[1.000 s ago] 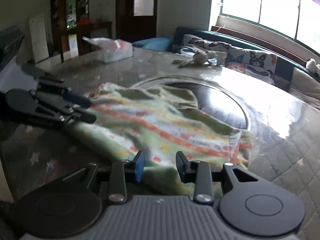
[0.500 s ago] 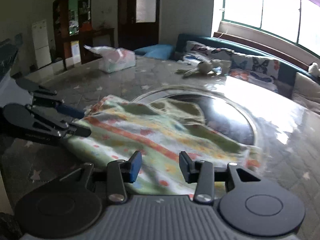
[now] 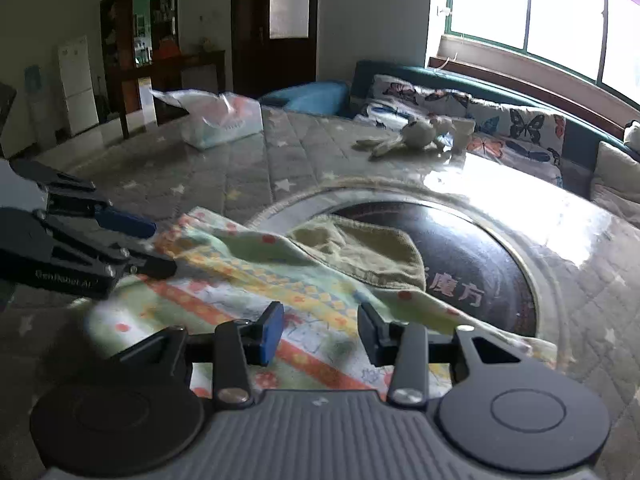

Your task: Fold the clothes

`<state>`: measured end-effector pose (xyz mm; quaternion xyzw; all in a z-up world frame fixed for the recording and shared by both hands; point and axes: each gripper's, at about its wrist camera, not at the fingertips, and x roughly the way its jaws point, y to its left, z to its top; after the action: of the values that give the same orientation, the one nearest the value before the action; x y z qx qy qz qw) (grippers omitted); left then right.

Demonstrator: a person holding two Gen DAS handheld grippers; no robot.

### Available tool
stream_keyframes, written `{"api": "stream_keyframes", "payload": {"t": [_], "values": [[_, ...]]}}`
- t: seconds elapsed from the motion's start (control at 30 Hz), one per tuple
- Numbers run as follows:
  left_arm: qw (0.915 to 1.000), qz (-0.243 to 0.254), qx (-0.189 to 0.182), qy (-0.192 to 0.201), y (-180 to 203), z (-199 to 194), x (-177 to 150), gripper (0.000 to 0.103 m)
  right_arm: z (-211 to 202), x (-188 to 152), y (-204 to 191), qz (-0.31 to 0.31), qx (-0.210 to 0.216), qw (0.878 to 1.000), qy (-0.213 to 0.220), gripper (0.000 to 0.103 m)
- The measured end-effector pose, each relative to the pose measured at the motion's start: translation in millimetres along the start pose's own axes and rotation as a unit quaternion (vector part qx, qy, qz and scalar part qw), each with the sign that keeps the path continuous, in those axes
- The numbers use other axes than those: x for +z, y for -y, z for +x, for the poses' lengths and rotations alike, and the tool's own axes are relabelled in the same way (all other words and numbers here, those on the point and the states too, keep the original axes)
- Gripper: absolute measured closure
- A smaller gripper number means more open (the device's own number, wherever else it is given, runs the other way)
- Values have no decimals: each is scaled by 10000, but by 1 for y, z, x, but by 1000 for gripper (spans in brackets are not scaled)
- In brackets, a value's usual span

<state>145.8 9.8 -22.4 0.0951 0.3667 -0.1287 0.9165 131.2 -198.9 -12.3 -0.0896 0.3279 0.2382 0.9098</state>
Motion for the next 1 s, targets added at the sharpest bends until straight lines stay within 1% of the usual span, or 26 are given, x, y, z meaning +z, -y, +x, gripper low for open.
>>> {"api": "stream_keyframes", "payload": {"t": [0.1,0.13,0.17,0.23,0.3,0.33,0.37,0.47,0.57,0.63,0.73,0.87,1.0], "values": [[10000,-58,21,-11,-3,6,4,53,7,1,1,31,-5,10000,-37,62],[10000,-57,13,-12,-4,8,5,56,10,1,2,41,-6,10000,-50,62],[10000,-50,4,-16,-4,9,7,63,11,1,2,51,-14,10000,-51,62],[10000,-54,-12,-26,-5,12,9,68,10,2,4,80,-42,10000,-35,62],[10000,-61,2,-1,-5,13,10,75,10,1,8,139,-85,9999,-35,62],[10000,-48,5,12,-4,13,11,83,10,0,11,176,-113,9998,-35,62],[10000,-34,7,20,-4,13,11,87,10,0,13,212,-141,9997,-36,62],[9999,84,23,77,-1,15,12,95,9,-2,21,322,-224,9992,-37,62],[9997,98,89,202,-1,12,15,97,9,-3,28,430,-316,9986,-28,62],[9989,129,128,431,-1,5,20,98,7,-3,34,507,-415,9978,39,62],[9981,209,177,548,-2,7,25,98,6,-3,45,685,-566,9960,68,62],[9992,222,164,305,-4,27,24,97,16,-11,56,815,-725,9940,-91,62],[9990,316,137,275,-4,31,22,97,16,-15,64,906,-797,9927,-84,63]]}}
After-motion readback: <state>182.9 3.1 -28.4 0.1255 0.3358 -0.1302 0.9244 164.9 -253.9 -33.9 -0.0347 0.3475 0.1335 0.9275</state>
